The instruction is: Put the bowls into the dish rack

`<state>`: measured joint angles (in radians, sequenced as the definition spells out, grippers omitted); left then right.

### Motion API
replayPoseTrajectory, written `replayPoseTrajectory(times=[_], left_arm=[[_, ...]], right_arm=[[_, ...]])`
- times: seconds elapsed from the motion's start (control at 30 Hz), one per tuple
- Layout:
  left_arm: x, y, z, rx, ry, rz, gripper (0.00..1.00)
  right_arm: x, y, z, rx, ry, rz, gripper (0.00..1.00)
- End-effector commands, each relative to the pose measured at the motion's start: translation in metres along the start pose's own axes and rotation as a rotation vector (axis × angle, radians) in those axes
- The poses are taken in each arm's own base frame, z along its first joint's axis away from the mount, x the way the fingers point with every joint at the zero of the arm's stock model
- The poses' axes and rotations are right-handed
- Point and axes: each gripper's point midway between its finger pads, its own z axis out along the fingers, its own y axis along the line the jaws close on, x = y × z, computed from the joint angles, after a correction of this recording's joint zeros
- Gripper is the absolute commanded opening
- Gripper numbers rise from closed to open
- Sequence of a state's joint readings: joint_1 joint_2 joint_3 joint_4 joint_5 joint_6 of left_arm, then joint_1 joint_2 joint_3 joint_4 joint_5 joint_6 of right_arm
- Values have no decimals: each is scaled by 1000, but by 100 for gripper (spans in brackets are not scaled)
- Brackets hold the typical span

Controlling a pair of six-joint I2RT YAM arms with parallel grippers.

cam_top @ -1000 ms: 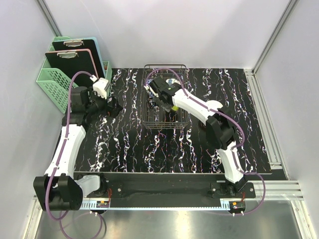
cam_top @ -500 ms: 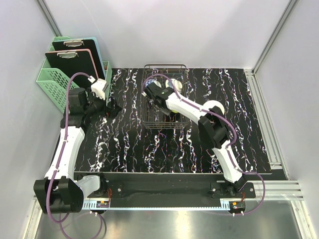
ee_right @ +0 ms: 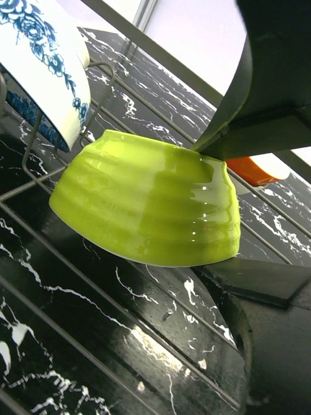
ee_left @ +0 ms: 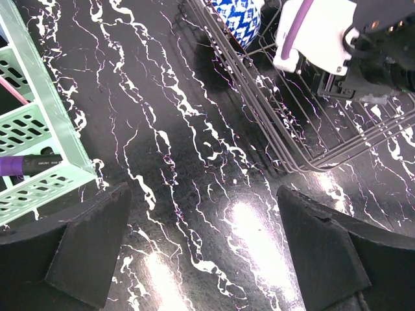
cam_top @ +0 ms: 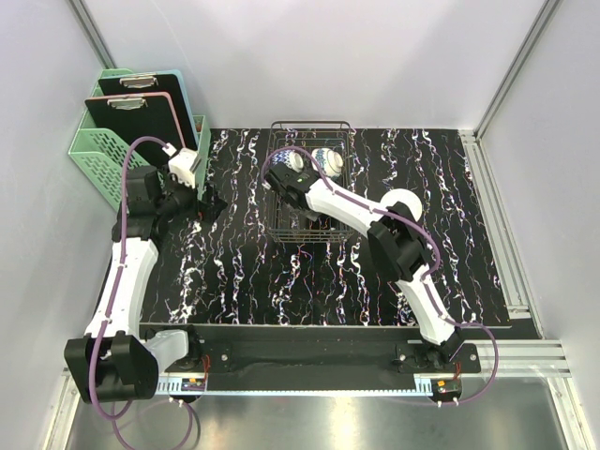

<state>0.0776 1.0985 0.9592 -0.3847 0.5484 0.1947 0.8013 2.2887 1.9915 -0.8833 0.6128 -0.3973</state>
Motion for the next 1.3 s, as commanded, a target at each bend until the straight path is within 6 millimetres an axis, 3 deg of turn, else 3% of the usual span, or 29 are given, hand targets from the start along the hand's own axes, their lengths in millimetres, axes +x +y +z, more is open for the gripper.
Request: replayPoseTrajectory(times=[0.0, 0.17, 0.4, 0.57, 0.83, 1.27], left_arm=[[-18, -1, -4, 14, -70, 50, 99], [-19, 1, -6, 11, -75, 50, 99], [-21, 3, -7, 11, -79, 47, 99], [-22, 3, -8, 12, -83, 48, 99], [-19, 3, -9, 13, -82, 46, 99], [-15, 2, -10, 13, -78, 44, 99]], right_arm=[[0, 25, -2, -56, 12, -65, 59], [2, 33, -1, -78, 18, -82, 79], [3, 37, -1, -90, 22, -90, 88], [0, 29, -3, -57, 21, -80, 88], [-16, -1, -15, 46, -36, -62, 87], [-17, -41, -1, 172, -29, -35, 86]])
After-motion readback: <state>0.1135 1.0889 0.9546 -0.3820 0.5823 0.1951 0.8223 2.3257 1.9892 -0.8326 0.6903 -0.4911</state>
